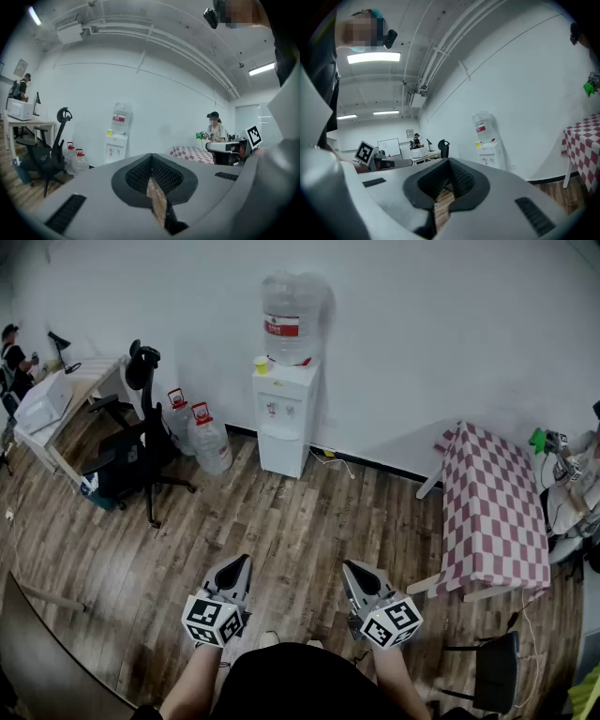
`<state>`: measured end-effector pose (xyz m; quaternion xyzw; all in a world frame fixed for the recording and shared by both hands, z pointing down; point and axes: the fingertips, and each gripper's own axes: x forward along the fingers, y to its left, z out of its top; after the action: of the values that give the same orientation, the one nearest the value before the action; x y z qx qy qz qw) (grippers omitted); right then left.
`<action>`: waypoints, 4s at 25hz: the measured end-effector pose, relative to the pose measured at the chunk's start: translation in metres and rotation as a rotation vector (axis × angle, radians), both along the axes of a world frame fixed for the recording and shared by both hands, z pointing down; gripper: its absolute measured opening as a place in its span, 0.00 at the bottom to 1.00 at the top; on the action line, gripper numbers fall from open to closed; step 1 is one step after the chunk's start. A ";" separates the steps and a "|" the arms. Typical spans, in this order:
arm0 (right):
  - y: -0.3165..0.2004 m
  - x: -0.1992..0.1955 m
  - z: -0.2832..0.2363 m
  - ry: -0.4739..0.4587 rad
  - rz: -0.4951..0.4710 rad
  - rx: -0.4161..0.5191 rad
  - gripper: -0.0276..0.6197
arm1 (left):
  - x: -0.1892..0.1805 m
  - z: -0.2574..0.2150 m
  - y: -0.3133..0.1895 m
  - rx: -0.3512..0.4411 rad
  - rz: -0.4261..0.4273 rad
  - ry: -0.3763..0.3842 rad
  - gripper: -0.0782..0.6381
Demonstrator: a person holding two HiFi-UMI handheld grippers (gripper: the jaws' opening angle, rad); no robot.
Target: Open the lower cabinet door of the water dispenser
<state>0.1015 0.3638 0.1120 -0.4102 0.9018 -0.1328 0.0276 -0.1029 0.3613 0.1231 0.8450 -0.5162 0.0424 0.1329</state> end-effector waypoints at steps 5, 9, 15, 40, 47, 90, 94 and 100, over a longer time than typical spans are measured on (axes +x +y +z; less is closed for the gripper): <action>0.005 0.010 -0.001 0.003 0.002 0.000 0.08 | 0.009 -0.005 0.004 0.009 -0.001 -0.002 0.13; 0.008 0.014 0.003 0.003 0.007 -0.009 0.08 | 0.011 -0.003 0.008 0.004 -0.002 -0.004 0.13; 0.010 0.010 0.001 -0.026 0.008 -0.007 0.08 | 0.003 -0.001 0.009 0.002 -0.006 0.004 0.13; -0.037 -0.057 -0.028 0.034 0.095 0.062 0.08 | -0.090 -0.028 -0.047 0.092 0.022 0.047 0.13; -0.041 -0.071 -0.017 0.050 0.086 0.035 0.08 | -0.099 -0.022 -0.058 0.083 0.024 0.067 0.13; -0.339 0.065 0.019 0.031 -0.061 -0.012 0.08 | 0.047 -0.006 -0.318 0.023 -0.071 -0.016 0.13; -0.350 0.076 0.027 0.019 -0.069 -0.030 0.08 | 0.054 0.003 -0.326 0.003 -0.085 -0.023 0.13; -0.361 0.087 0.033 -0.004 -0.070 -0.048 0.08 | 0.063 0.008 -0.333 -0.012 -0.095 -0.035 0.13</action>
<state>0.1888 0.0027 0.1452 -0.3787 0.9121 -0.1562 0.0149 -0.0396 0.0279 0.1308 0.8179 -0.5577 0.0538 0.1307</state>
